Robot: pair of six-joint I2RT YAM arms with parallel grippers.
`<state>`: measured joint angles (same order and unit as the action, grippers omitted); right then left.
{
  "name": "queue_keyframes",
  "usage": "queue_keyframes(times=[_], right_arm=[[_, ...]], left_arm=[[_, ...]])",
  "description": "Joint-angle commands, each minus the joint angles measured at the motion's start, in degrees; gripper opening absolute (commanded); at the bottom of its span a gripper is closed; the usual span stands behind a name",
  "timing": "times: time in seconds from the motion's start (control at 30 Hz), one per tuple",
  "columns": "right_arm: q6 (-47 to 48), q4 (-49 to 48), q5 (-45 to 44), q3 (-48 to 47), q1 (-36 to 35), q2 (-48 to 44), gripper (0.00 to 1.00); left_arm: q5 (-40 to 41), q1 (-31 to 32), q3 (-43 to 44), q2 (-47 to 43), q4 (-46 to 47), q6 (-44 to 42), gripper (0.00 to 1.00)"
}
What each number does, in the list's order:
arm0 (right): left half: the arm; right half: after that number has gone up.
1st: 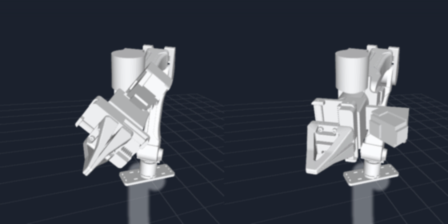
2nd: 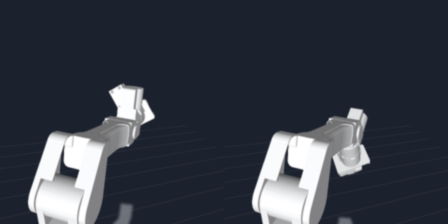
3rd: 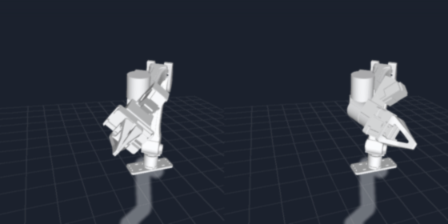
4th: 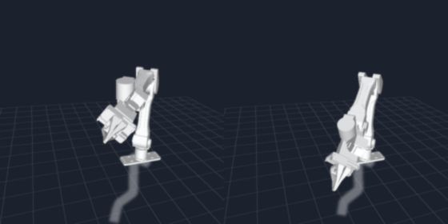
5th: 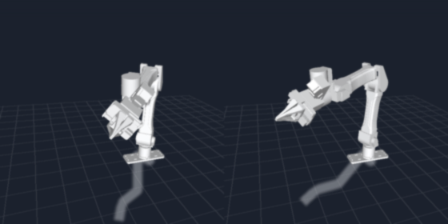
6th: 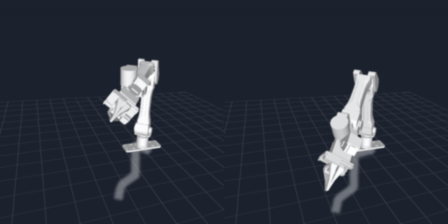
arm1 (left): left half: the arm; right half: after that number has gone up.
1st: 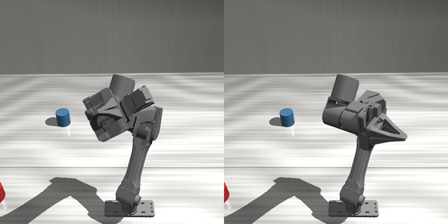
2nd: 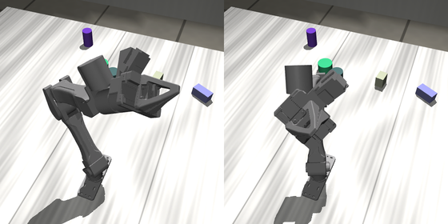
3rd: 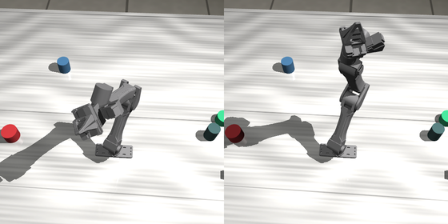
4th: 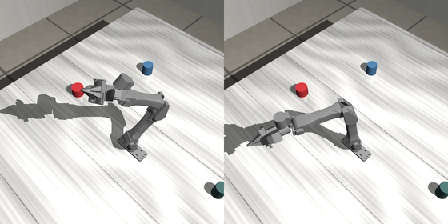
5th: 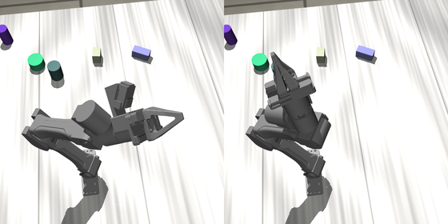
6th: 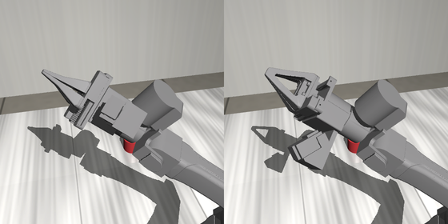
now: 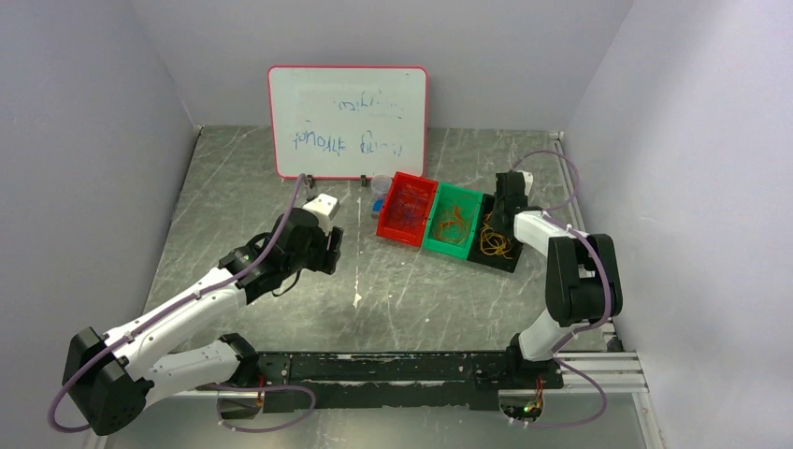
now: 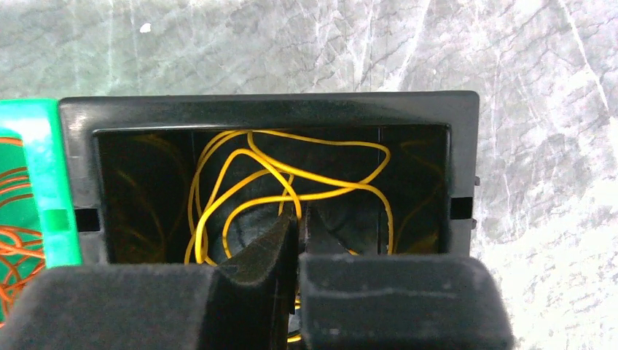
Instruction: Untangle the cables
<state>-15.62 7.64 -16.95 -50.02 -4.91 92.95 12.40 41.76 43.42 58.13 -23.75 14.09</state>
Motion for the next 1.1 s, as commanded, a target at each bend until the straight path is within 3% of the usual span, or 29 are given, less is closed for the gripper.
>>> queue_keyframes(times=[0.0,0.33,0.53,1.07], right_arm=[[-0.2,0.2,-0.4,0.0,0.6,1.8,0.05],[-0.1,0.6,0.2,-0.4,0.6,2.1,0.16],[0.3,2.2,-0.6,-2.1,0.5,-2.7,0.31],[-0.5,8.8,-0.6,-2.7,0.6,-16.9,0.57]], left_arm=[[-0.8,-0.5,0.5,-0.2,1.9,-0.7,0.65],[-0.3,-0.5,0.4,-0.5,1.9,-0.7,0.67],[0.1,-0.5,0.1,-1.2,2.2,-0.8,0.68],[0.5,-0.6,-0.1,-1.1,2.2,-0.5,0.71]])
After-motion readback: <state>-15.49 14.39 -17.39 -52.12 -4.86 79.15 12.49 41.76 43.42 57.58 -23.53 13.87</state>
